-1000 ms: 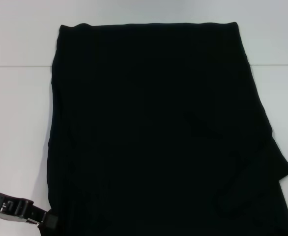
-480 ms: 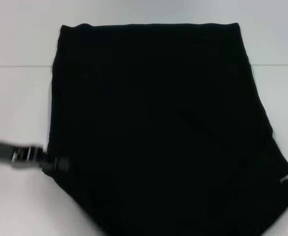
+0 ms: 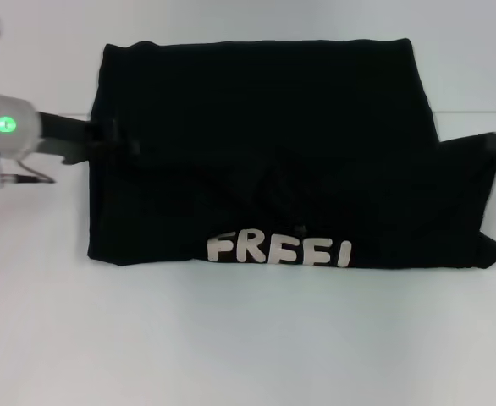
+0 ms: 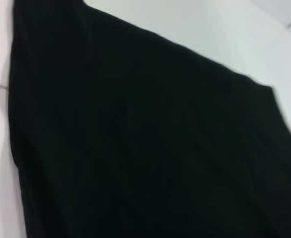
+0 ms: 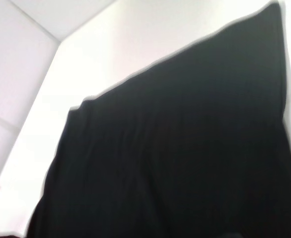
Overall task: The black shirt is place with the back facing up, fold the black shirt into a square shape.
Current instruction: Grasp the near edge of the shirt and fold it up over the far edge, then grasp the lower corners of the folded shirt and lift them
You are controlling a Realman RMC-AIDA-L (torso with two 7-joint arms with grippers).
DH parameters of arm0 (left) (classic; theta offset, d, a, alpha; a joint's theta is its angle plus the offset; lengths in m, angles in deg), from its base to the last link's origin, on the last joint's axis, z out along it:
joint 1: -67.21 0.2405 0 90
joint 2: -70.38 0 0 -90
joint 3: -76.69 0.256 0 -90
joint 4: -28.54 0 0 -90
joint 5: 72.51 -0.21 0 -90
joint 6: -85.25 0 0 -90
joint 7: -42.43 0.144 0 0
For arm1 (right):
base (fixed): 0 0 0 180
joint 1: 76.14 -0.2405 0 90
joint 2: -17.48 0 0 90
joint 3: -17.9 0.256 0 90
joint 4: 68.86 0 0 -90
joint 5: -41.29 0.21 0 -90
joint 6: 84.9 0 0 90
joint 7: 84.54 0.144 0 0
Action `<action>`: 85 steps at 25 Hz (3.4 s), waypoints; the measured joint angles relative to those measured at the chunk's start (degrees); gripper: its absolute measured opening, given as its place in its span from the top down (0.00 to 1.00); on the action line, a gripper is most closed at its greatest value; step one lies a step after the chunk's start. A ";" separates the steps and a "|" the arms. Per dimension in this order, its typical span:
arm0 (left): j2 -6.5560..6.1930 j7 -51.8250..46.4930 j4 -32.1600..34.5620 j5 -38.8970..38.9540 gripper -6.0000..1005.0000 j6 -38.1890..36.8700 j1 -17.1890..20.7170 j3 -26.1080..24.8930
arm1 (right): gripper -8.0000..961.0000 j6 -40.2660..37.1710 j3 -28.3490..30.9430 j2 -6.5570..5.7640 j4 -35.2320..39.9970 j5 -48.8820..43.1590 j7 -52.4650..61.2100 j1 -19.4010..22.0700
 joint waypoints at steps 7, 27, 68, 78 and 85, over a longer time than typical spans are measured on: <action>3.28 -5.94 0.53 -1.53 0.93 11.27 -0.11 12.71 | 0.94 23.25 -7.53 3.57 -10.60 -0.11 -2.40 -4.97; 5.75 -7.83 4.29 -1.35 0.93 20.86 0.88 12.49 | 0.94 41.73 -13.73 5.36 -12.48 0.36 -2.42 -10.94; 6.82 -7.35 3.32 -0.81 0.84 24.86 0.18 12.92 | 0.68 47.56 -24.82 3.08 -18.53 -0.04 0.50 -13.80; 0.92 -4.78 11.88 7.82 0.67 -2.94 8.50 3.11 | 0.19 27.08 -24.44 -2.48 -10.12 -0.02 11.37 -10.90; 0.06 14.41 11.14 7.01 0.41 -13.74 12.91 -5.83 | 0.13 17.86 -24.16 -5.63 -7.16 -0.02 16.69 -11.03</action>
